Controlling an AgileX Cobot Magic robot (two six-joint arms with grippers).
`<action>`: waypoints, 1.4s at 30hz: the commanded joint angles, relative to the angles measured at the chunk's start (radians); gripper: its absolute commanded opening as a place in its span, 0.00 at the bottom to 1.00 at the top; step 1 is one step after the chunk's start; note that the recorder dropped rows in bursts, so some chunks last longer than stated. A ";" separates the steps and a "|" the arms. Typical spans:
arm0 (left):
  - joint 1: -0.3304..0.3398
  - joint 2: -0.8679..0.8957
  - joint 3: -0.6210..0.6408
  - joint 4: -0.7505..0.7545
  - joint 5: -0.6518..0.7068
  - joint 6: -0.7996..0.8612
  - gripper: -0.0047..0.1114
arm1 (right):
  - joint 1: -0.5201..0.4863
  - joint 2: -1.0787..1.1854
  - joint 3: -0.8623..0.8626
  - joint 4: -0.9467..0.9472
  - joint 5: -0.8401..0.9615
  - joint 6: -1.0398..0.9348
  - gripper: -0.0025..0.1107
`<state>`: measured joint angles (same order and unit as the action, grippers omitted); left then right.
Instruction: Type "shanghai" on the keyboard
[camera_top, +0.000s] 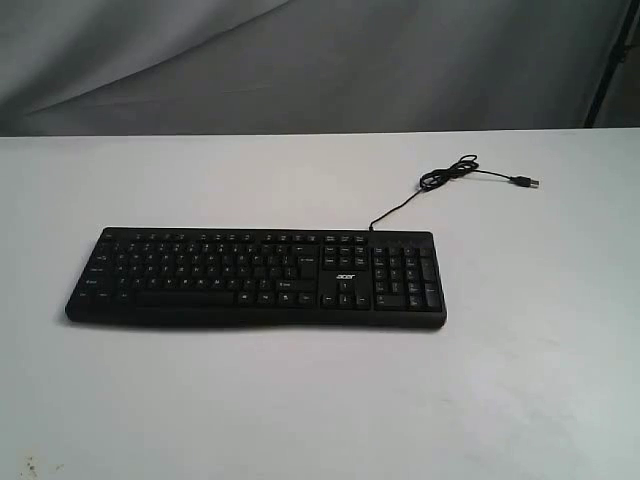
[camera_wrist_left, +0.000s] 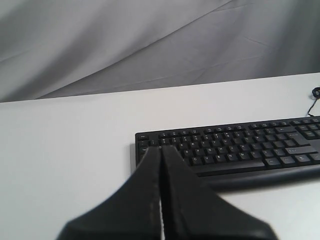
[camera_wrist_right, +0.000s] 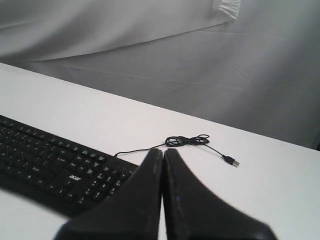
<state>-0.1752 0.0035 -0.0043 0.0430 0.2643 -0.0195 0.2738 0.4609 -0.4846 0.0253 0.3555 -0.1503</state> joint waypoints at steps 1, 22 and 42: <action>-0.004 -0.003 0.004 0.001 -0.005 -0.003 0.04 | 0.051 0.223 -0.053 -0.025 -0.155 0.100 0.02; -0.004 -0.003 0.004 0.001 -0.005 -0.003 0.04 | 0.613 1.418 -0.902 -0.111 -0.053 0.125 0.02; -0.004 -0.003 0.004 0.001 -0.005 -0.003 0.04 | 0.603 1.955 -1.489 0.168 -0.026 -0.245 0.02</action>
<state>-0.1752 0.0035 -0.0043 0.0430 0.2643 -0.0195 0.8839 2.4020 -1.9465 0.1638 0.3479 -0.3868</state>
